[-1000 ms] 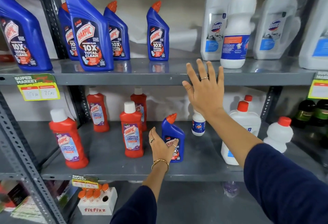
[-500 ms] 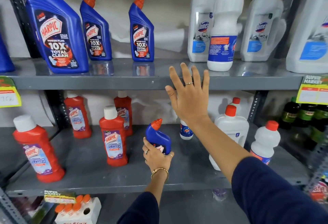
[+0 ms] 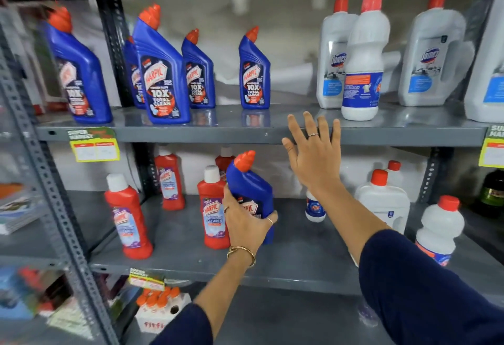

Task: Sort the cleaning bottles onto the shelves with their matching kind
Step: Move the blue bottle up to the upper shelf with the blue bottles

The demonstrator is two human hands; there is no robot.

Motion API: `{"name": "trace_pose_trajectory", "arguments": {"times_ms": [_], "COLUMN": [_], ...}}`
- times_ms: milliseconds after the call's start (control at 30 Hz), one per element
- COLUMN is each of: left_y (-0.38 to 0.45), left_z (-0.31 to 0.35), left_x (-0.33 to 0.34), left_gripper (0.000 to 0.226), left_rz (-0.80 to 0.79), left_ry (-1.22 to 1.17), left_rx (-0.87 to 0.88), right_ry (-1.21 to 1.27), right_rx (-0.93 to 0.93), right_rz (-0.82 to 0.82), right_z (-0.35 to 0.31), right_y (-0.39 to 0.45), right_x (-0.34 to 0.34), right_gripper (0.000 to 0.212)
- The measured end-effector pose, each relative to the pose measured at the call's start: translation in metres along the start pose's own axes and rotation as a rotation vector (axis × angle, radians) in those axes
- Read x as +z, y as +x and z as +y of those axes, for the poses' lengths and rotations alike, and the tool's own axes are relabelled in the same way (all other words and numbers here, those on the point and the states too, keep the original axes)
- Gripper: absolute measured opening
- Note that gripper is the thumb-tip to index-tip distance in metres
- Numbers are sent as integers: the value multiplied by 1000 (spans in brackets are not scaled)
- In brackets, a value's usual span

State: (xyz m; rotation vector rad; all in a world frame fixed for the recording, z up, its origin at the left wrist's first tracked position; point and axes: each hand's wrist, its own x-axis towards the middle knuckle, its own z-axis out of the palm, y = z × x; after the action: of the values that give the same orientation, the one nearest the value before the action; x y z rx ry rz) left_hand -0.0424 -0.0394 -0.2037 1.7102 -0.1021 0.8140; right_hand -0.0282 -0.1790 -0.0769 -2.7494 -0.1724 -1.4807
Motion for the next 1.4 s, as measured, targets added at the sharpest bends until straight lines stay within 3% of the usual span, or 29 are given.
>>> {"name": "trace_pose_trajectory", "arguments": {"times_ms": [133,300,533,767,1133,1400], "left_y": [15,46,111,163,218,220], "left_z": [63,134,194,182,149,150], "left_x": [-29,-52,-49,-14,29,32], "left_gripper": [102,113,116,117,121,120], "left_rz": [62,159,193,150,98,49], "left_ry": [-73,-61,-27,12,207,244], "left_rx": [161,332,339,214,109,55], "right_ry": [1,-16,-9,-49,-126,-126], "right_rx": [12,-11,2,7,6,18], "right_rz": [-75,-101,-137,-19,105,85], "right_z": [-1,-3,-5,-6,-1,-3], "right_y": [2,1,0,-3,4,3], "right_x": [-4,-10,-14,-13,11,11], "right_gripper": [51,51,51,44,49,50]}}
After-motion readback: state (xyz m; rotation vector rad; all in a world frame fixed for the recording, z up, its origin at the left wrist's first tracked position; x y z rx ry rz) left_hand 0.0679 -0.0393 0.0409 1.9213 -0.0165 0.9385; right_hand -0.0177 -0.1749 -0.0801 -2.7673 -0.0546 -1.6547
